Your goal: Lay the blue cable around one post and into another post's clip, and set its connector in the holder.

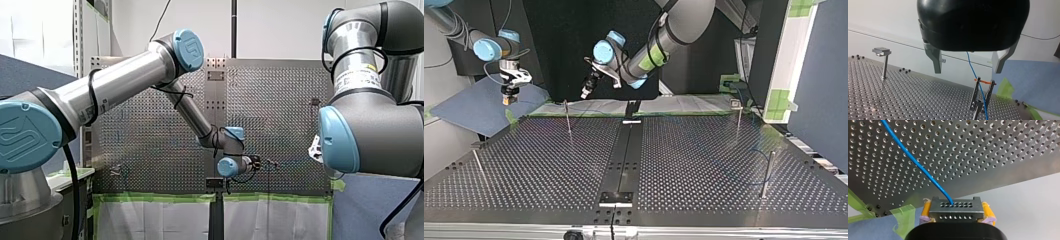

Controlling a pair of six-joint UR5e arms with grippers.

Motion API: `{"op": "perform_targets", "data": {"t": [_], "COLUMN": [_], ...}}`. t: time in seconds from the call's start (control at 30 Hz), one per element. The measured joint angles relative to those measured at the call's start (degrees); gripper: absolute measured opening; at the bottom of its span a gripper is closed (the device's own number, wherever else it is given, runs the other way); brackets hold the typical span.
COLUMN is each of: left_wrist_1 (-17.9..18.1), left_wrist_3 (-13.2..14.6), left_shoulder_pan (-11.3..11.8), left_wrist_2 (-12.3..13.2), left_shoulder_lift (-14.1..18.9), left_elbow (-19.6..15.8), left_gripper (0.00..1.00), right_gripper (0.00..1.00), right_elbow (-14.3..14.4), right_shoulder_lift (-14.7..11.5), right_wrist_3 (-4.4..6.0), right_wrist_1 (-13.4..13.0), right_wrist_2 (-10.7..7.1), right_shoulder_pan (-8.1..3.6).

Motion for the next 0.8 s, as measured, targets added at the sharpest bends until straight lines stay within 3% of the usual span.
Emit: {"op": "perform_targets", "data": {"t": [0.37, 0.63, 0.8], "left_wrist_1": [-1.1, -4.8, -3.5], "left_wrist_3": [0.6, 4.5, 6.9], "left_shoulder_pan": [0.3, -0.5, -0.7], "left_wrist_2": [-0.7, -4.5, -6.0], "left_shoulder_lift": [0.0, 2.0, 4.8], "left_elbow": [0.0, -2.6, -5.4], "left_gripper": [1.0, 1.0, 1.0], "right_gripper": [0.0, 0.0, 0.0], "right_elbow": [0.0, 0.0, 0.0], "right_shoulder_lift": [0.0, 0.1, 0.1], "right_wrist_3": [0.0, 0.0, 0.0], "right_wrist_1": [-0.1, -0.1, 0.0], "right_wrist_2": [0.0, 0.0, 0.0], "right_shoulder_pan": [0.02, 0.02, 0.02]}}
